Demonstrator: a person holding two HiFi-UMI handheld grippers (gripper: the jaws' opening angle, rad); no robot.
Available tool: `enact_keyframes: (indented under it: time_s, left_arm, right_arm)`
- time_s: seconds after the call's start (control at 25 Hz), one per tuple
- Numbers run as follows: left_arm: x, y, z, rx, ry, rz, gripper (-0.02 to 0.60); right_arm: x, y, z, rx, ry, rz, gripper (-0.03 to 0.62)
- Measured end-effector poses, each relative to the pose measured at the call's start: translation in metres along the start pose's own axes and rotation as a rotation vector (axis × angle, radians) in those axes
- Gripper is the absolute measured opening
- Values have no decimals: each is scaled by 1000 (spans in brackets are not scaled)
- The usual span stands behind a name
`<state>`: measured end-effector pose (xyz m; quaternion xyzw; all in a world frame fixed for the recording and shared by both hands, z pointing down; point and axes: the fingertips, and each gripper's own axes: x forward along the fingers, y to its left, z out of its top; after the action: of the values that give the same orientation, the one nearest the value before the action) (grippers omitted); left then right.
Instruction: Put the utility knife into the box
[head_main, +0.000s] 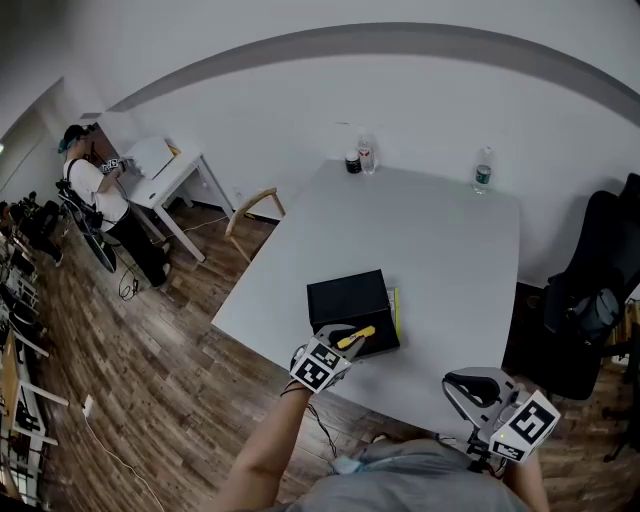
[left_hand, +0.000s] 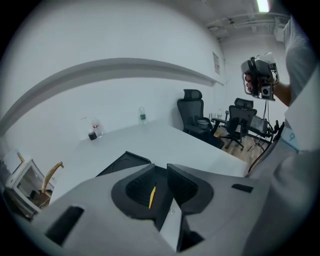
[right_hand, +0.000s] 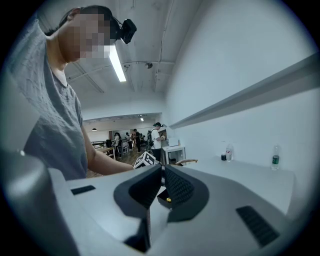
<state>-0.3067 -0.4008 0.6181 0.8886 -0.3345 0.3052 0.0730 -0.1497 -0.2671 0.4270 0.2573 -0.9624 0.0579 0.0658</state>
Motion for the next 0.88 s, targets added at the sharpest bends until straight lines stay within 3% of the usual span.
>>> enact_keyframes:
  time_s: [0.4,0.72,0.8,0.88]
  left_arm:
    - [-39,-21,13,-3,-103,23,20]
    - [-59,-41,16,2,-139,15,17]
    - [-68,-43,23,-32,-181,22,17]
    - [-81,-45,32,-120,-263,21,17]
  right_arm:
    - [3,10,3,-11,-9,17,34]
    - [1,18,3,-13,-10,21,34]
    - [0,18,4,-16,-15,18,34]
    - [0,19,4,-15,-19,17,34]
